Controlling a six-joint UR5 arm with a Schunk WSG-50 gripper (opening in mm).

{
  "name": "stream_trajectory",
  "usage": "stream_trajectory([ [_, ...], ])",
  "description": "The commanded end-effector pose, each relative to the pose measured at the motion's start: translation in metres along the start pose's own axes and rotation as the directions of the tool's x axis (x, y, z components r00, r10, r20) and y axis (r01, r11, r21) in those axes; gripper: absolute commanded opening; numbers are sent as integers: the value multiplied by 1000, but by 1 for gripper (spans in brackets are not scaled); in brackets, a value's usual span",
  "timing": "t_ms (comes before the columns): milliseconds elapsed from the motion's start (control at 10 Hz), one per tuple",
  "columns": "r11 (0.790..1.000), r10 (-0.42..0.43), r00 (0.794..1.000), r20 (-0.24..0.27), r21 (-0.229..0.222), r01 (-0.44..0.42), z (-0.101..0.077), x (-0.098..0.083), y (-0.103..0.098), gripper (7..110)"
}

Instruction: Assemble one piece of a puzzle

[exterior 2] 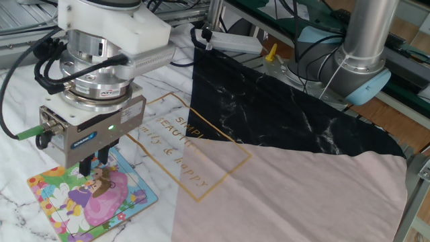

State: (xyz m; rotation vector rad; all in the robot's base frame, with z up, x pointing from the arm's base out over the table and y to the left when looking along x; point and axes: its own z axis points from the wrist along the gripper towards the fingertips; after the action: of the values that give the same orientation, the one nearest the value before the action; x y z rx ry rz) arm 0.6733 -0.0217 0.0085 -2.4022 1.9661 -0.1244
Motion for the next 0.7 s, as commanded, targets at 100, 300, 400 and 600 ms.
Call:
stream_trajectory([
  [100, 996, 89, 996, 3, 0, -89, 1, 1, -1, 22],
  [300, 991, 130, 991, 11, -12, -130, 2, -2, 2, 22],
  [400, 987, 160, 987, 18, -23, -159, 4, -5, 4, 22],
  [600, 972, 229, 973, 40, -60, -227, 8, -14, 11, 22],
])
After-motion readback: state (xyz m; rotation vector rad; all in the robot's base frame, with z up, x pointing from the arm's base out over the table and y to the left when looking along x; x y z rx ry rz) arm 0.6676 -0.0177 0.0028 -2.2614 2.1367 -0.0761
